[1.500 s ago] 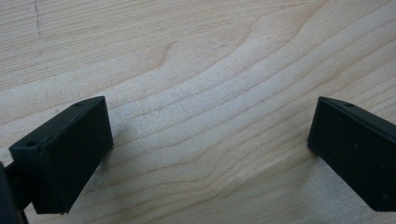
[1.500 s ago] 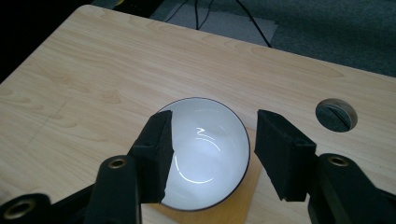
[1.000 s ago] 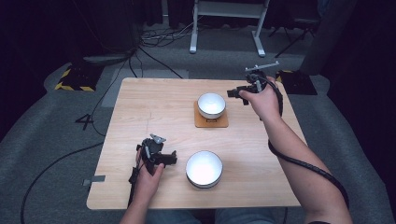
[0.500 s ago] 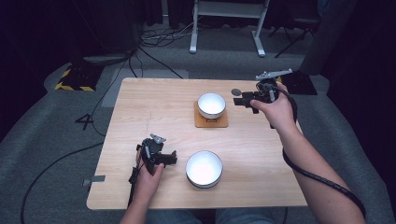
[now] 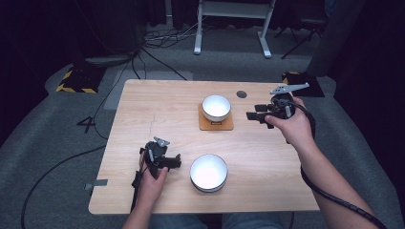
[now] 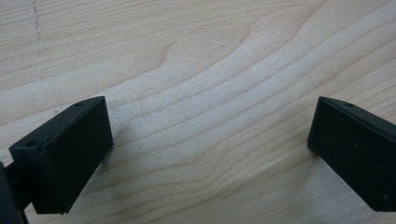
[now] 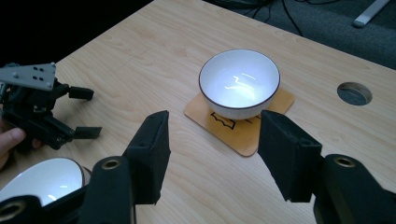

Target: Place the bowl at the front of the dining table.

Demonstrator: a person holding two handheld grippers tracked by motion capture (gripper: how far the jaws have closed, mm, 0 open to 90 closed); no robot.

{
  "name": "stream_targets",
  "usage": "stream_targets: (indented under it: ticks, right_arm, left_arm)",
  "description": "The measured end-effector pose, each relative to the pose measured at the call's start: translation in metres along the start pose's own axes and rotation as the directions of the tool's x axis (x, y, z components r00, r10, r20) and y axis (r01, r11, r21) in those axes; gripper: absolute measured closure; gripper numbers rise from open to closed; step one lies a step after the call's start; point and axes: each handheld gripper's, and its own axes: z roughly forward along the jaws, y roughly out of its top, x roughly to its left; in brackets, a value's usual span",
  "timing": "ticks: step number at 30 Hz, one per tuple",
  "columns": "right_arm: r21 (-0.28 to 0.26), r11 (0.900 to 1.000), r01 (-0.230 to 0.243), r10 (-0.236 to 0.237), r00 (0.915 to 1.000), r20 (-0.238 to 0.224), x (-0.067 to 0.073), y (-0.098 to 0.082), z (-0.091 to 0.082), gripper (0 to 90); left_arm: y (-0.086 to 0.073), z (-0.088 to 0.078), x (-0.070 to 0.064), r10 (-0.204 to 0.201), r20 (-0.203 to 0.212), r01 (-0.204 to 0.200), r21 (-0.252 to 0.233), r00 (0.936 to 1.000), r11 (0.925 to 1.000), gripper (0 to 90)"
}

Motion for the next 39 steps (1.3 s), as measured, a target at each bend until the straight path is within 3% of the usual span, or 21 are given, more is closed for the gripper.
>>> stream_targets:
  ticks: [8,15,17,26,31,39]
  right_arm:
    - [0.026,1.0,0.006,-0.005,0.9999,-0.013,0.006,-0.022,-0.008,42.9]
    - [0.025,1.0,0.001,-0.002,0.9999,0.016,0.019,-0.051,-0.01,42.5]
    - [0.035,0.999,-0.002,0.002,1.0,0.006,0.021,-0.06,-0.008,42.5]
    - [0.079,0.996,-0.043,0.044,0.999,-0.002,0.018,-0.094,-0.007,41.8]
    - [0.131,0.989,-0.073,0.074,0.9973,-0.002,0.015,-0.113,-0.001,41.7]
    - [0.185,0.979,-0.081,0.083,0.9965,-0.005,0.012,-0.137,0.012,41.2]
  left_arm:
    - [0.0,0.0,0.0,-0.001,0.0,0.001,0.0,1.0,1.0,0.1]
    - [0.0,0.0,0.0,-0.001,0.0,0.001,0.0,1.0,1.0,0.1]
    - [0.0,0.0,0.0,-0.001,0.0,0.001,0.0,1.0,1.0,0.1]
    - [0.0,0.0,0.0,0.0,0.0,0.0,0.0,1.0,1.0,0.1]
    - [0.0,0.0,0.0,-0.001,0.0,0.001,0.0,1.0,1.0,0.1]
    - [0.0,0.0,0.0,0.0,-0.002,0.0,0.001,1.0,1.0,0.1]
